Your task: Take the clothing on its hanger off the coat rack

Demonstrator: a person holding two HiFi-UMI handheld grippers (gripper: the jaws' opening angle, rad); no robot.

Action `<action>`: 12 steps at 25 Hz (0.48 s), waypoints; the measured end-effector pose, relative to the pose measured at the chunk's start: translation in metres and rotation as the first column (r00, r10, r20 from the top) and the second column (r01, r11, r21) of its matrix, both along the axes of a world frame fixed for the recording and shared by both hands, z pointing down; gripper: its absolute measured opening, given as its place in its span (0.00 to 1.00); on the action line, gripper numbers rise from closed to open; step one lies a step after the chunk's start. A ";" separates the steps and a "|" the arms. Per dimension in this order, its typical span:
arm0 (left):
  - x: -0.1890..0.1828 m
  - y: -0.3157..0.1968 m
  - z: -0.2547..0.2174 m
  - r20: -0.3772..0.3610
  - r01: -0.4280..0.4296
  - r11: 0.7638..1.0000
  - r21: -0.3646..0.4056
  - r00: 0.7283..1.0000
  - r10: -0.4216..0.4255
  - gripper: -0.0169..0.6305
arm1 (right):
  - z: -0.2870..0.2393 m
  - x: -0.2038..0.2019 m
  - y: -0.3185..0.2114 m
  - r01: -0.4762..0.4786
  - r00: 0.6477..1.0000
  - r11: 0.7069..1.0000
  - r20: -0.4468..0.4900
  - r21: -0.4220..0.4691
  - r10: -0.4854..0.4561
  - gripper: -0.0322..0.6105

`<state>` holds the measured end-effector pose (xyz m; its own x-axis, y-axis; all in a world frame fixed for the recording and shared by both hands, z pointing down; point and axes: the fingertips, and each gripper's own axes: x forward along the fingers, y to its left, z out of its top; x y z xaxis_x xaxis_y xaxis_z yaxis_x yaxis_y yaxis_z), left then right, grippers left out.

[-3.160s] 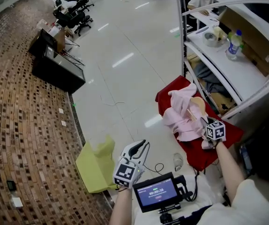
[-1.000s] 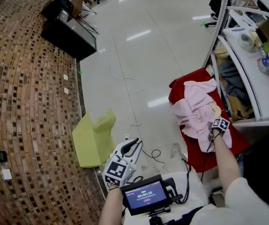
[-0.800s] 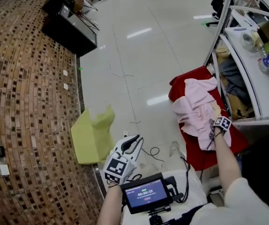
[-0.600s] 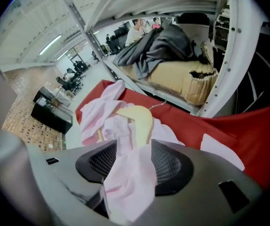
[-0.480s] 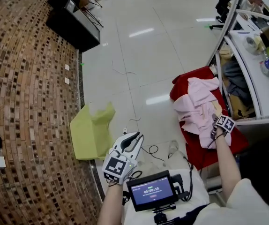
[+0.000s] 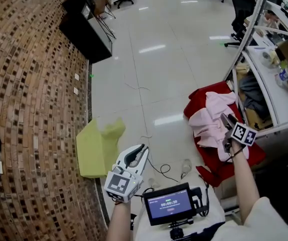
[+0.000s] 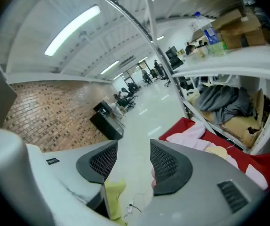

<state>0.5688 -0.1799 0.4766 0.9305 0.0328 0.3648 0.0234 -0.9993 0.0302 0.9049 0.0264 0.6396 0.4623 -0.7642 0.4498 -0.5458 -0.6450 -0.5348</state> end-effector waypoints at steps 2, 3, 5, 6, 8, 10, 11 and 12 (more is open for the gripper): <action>-0.029 -0.013 -0.012 -0.025 0.012 1.000 0.010 1.000 -0.011 0.11 | -0.048 -0.034 -0.029 0.045 0.997 0.998 -0.070 0.050 -0.041 0.39; -0.045 -0.020 -0.018 -0.035 0.017 1.000 0.016 0.999 -0.017 0.11 | -0.069 -0.051 -0.040 0.056 0.994 0.996 -0.096 0.069 -0.049 0.39; -0.079 -0.034 -0.031 -0.056 0.031 0.999 0.027 0.998 -0.030 0.11 | -0.106 -0.091 -0.060 0.073 0.989 0.992 -0.132 0.099 -0.060 0.38; -0.098 -0.042 -0.039 -0.072 0.040 0.999 0.032 0.997 -0.038 0.11 | -0.124 -0.112 -0.072 0.091 0.985 0.990 -0.154 0.111 -0.073 0.38; -0.136 -0.060 -0.051 -0.102 0.065 0.997 0.037 0.993 -0.061 0.10 | -0.159 -0.157 -0.095 0.139 0.971 0.982 -0.213 0.129 -0.110 0.38; -0.174 -0.078 -0.061 -0.130 0.101 0.994 0.039 0.987 -0.095 0.10 | -0.188 -0.201 -0.116 0.195 0.948 0.971 -0.282 0.141 -0.149 0.38; -0.194 -0.086 -0.065 -0.136 0.120 0.992 0.036 0.984 -0.114 0.10 | -0.201 -0.226 -0.126 0.223 0.935 0.964 -0.313 0.145 -0.169 0.38; -0.215 -0.094 -0.069 -0.140 0.138 0.990 0.029 0.981 -0.132 0.10 | -0.214 -0.251 -0.136 0.251 0.922 0.957 -0.338 0.149 -0.189 0.38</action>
